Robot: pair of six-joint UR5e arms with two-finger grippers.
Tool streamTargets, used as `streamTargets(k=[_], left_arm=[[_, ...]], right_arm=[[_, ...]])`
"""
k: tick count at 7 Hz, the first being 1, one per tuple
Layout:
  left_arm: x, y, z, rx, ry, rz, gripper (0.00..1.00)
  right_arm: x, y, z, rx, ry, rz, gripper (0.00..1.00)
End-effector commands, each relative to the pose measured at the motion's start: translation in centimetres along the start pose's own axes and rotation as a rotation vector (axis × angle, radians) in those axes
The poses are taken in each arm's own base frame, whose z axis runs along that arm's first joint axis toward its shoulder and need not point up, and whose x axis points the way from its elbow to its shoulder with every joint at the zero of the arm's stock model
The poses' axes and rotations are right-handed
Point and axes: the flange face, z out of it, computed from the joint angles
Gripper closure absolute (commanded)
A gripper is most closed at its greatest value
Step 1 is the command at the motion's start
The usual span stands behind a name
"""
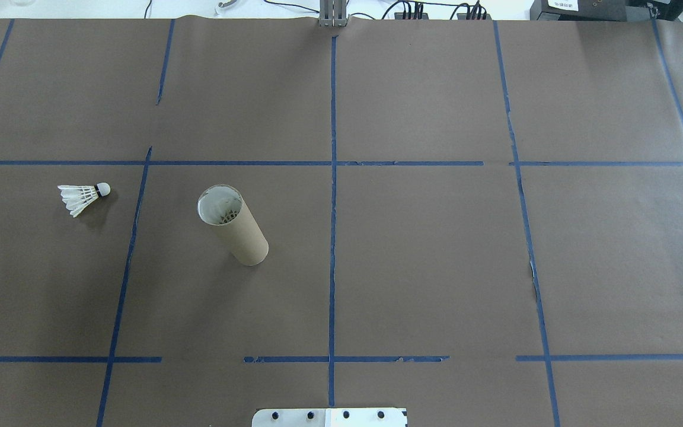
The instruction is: Collect badminton balls into bucket
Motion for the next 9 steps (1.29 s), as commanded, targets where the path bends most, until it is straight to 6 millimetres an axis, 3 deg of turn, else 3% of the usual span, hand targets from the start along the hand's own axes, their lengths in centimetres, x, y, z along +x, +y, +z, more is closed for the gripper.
streamTargets(k=[1, 2, 3, 4, 5, 6, 7, 9], left_arm=[[0.1, -2.0, 0.2, 0.075, 0.003, -0.001, 0.0], [0.3, -2.0, 1.4, 0.134, 0.022, -0.093, 0.0], [1.2, -1.6, 3.9, 0.166, 0.053, -0.148, 0.0], [2.8, -1.7, 5.6, 0.181, 0.073, -0.163, 0.0], [6.1, -1.3, 9.1, 0.16, 0.096, -0.115, 0.0], [8.0, -0.9, 10.6, 0.183, 0.103, -0.174, 0.0], [10.1, 1.7, 13.1, 0.21, 0.132, -0.215, 0.0], [11.9, 3.7, 15.8, 0.252, 0.255, -0.323, 0.0]], right_arm=[[0.0, 0.0, 0.0, 0.0, 0.0, 0.0, 0.0], [0.0, 0.0, 0.0, 0.0, 0.0, 0.0, 0.0], [0.0, 0.0, 0.0, 0.0, 0.0, 0.0, 0.0], [0.0, 0.0, 0.0, 0.0, 0.0, 0.0, 0.0], [0.0, 0.0, 0.0, 0.0, 0.0, -0.001, 0.0], [0.0, 0.0, 0.0, 0.0, 0.0, 0.0, 0.0], [0.0, 0.0, 0.0, 0.0, 0.0, 0.0, 0.0], [0.0, 0.0, 0.0, 0.0, 0.0, 0.0, 0.0]])
